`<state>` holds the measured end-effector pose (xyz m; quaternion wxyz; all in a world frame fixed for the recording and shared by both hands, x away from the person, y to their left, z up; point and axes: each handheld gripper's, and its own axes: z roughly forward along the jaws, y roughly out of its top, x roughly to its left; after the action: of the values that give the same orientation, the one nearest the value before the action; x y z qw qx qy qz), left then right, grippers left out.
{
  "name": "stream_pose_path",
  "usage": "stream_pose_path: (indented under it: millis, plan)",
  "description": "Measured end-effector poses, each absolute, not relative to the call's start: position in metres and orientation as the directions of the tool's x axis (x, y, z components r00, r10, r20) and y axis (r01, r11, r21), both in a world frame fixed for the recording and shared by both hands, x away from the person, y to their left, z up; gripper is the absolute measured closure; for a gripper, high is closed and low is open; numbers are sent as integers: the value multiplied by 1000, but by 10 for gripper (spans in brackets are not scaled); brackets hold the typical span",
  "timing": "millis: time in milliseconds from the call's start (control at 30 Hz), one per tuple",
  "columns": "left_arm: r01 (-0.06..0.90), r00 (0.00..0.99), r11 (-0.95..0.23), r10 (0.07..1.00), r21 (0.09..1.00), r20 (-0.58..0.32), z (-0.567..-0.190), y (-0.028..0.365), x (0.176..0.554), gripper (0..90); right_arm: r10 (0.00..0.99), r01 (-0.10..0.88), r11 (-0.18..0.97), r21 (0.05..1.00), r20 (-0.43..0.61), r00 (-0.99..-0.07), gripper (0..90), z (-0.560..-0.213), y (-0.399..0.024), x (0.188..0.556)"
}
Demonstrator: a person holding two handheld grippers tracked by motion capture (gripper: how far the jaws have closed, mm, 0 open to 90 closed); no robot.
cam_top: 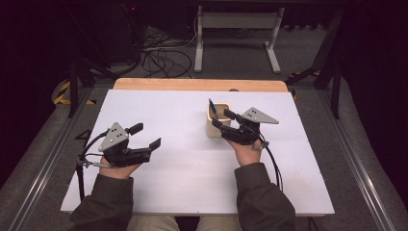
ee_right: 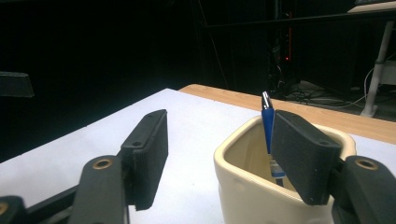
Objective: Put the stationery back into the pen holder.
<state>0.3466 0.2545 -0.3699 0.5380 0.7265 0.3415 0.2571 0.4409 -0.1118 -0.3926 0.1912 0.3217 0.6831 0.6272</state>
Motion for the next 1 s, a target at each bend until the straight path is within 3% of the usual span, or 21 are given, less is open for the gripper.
stream_pose_path:
  millis: [1000]
  plan:
    - [225, 628, -187, 778, 956, 4, -370, 258, 347, 188, 646, 202, 7, 979, 150, -748, 184, -388, -129, 421]
